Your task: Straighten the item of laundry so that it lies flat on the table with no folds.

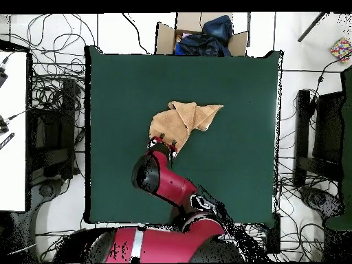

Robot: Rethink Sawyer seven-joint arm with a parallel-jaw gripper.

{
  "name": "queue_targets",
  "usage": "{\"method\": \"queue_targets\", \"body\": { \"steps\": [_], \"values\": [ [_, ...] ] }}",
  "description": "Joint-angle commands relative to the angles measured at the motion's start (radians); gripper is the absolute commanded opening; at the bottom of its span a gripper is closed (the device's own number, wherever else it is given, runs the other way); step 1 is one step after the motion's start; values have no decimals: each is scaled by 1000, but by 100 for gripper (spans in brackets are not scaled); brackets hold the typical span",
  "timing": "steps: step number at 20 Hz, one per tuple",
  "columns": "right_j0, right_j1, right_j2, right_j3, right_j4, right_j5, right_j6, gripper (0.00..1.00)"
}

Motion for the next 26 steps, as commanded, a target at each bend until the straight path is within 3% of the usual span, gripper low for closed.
{"method": "queue_targets", "body": {
  "steps": [1, 12, 26],
  "values": [
    [5, -36, -72, -71, 48, 85, 126, 100],
    [4, 29, -116, -105, -21, 18, 121, 100],
    [-83, 174, -48, -168, -170, -119, 223, 100]
  ]
}}
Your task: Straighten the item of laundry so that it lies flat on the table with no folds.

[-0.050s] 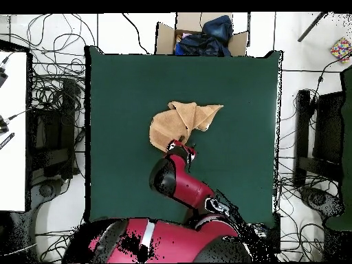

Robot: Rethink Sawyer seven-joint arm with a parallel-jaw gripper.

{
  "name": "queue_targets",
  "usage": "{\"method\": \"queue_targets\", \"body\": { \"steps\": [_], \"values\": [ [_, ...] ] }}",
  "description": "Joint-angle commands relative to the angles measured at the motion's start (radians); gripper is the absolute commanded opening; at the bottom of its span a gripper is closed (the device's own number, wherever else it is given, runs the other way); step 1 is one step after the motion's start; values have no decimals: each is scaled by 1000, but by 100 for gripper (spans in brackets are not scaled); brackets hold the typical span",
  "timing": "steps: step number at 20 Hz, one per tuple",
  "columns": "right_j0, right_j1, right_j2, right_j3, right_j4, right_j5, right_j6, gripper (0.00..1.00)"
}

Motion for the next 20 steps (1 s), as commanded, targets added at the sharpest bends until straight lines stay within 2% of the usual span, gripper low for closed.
{"method": "queue_targets", "body": {
  "steps": [1, 7, 8, 12, 16, 20],
  "values": [
    [-58, 110, 78, -125, -72, -81, 231, 100],
    [-81, 120, 91, -143, -118, -81, 215, 100],
    [-80, 120, 89, -143, -118, -78, 211, 0],
    [-98, 119, 109, -147, -144, -104, 234, 0],
    [-156, 119, 183, -165, -238, -116, 273, 0],
    [-186, 127, 222, -170, -296, -155, 297, 0]
  ]
}}
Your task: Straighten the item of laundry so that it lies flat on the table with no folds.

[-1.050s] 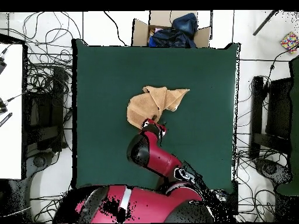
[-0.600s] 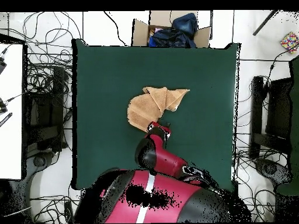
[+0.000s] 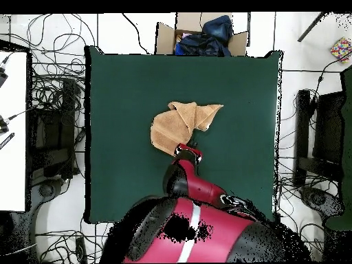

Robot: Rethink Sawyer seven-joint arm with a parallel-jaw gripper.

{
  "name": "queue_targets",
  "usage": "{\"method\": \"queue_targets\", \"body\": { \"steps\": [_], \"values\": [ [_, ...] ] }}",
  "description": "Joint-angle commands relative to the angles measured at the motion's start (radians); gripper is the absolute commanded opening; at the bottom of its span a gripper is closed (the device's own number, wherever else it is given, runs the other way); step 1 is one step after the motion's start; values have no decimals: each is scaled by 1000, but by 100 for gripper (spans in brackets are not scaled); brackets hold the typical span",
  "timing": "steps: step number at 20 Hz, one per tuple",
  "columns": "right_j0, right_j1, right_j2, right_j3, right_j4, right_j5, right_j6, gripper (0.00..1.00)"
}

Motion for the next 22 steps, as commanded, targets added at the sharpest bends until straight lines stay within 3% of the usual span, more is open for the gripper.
{"method": "queue_targets", "body": {
  "steps": [1, 9, 22],
  "values": [
    [-62, 44, 192, -120, -76, -60, 301, 0],
    [-95, 23, 220, -86, -59, -41, 308, 0],
    [-80, -19, 185, -87, -41, 128, 192, 0]
  ]
}}
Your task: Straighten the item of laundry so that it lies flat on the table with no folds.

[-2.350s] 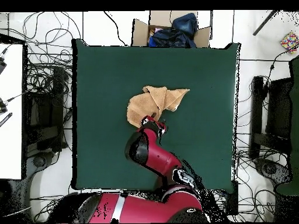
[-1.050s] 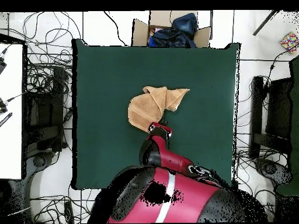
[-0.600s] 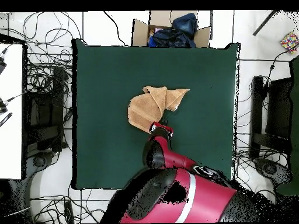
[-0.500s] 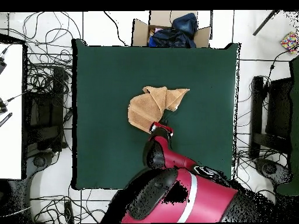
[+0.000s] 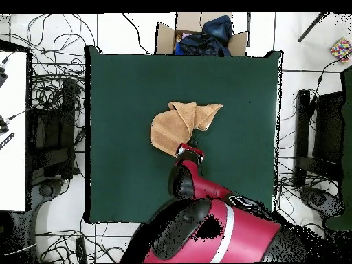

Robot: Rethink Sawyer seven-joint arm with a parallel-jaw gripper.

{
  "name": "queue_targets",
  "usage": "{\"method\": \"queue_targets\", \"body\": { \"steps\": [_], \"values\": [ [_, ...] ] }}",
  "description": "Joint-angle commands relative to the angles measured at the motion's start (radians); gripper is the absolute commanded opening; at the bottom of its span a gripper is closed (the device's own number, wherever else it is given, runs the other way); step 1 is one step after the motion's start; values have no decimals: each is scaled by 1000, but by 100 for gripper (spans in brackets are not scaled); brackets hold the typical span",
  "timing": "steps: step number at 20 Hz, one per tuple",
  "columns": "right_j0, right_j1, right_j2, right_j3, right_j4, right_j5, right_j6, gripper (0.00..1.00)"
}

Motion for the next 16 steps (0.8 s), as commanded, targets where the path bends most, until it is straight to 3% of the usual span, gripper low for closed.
{"method": "queue_targets", "body": {
  "steps": [1, 6, 16],
  "values": [
    [4, -18, 122, -94, 22, 149, 187, 0],
    [-26, -51, 151, -72, -12, 145, 211, 0],
    [3, -121, 127, -26, 38, 210, 198, 0]
  ]
}}
